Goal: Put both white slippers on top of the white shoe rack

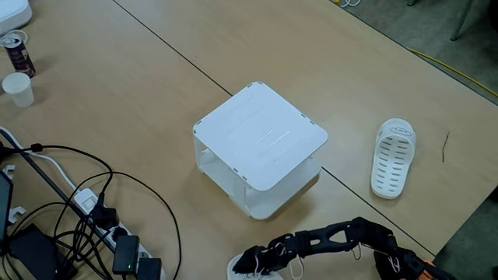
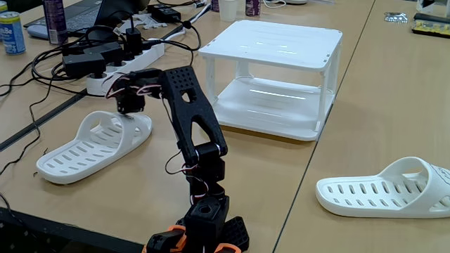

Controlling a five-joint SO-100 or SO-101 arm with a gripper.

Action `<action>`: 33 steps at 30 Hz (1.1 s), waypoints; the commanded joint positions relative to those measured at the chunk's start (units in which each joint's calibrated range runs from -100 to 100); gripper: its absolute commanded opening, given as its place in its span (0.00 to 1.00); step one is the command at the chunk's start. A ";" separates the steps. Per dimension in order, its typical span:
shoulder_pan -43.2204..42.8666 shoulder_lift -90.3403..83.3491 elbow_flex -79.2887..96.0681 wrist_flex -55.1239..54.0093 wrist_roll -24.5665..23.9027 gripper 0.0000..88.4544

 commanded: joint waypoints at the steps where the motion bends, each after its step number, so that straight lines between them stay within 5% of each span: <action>1: -0.13 -1.58 8.17 7.49 0.42 0.01; 24: 5.22 -27.33 54.00 7.67 0.42 0.01; 33: 6.94 -35.24 59.05 7.49 0.42 0.01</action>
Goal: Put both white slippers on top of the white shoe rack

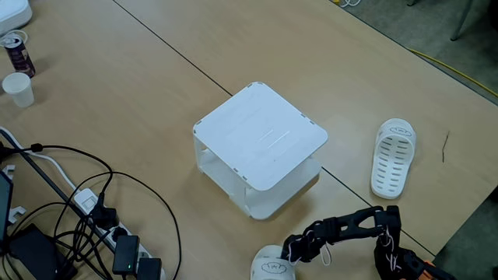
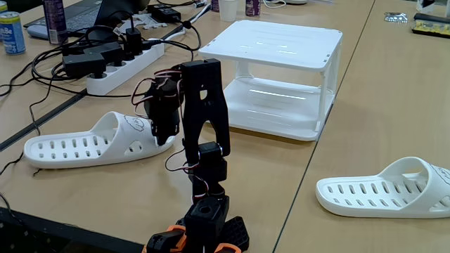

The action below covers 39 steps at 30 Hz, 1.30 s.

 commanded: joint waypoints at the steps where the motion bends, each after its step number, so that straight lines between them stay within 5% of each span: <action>1: 2.25 -4.92 9.37 2.95 0.37 0.01; 19: 3.49 -29.32 37.88 3.03 0.37 0.01; 35: 4.23 -51.36 43.74 3.20 0.37 0.01; 39: 4.72 -56.24 44.10 3.20 0.37 0.08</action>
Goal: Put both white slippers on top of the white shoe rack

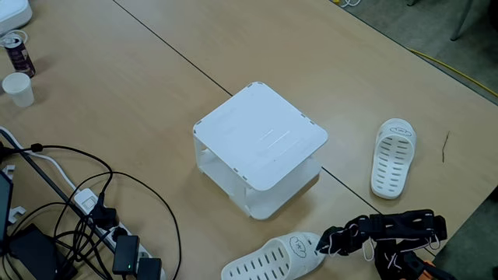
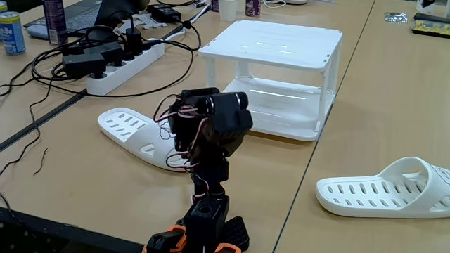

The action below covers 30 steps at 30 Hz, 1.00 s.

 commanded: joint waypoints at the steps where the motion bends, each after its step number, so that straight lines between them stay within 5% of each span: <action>1: 0.37 -5.87 -0.73 0.20 0.37 0.10; 18: 1.86 -7.22 -4.43 -1.27 0.37 0.13; 30: 1.77 1.45 3.69 -28.70 0.37 0.13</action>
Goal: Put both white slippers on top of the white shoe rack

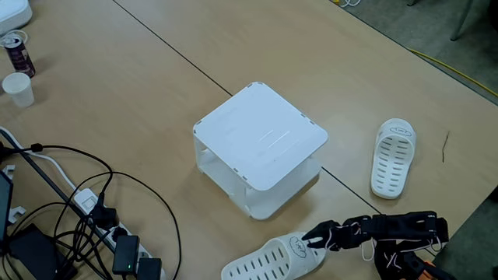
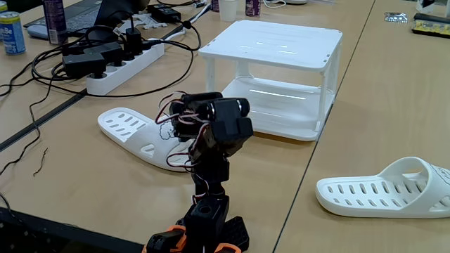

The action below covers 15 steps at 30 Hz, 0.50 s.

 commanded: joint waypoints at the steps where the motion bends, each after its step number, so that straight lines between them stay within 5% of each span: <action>1: 0.27 3.28 -0.26 -6.13 0.37 0.13; 15: 4.72 4.46 0.37 -6.13 0.37 0.13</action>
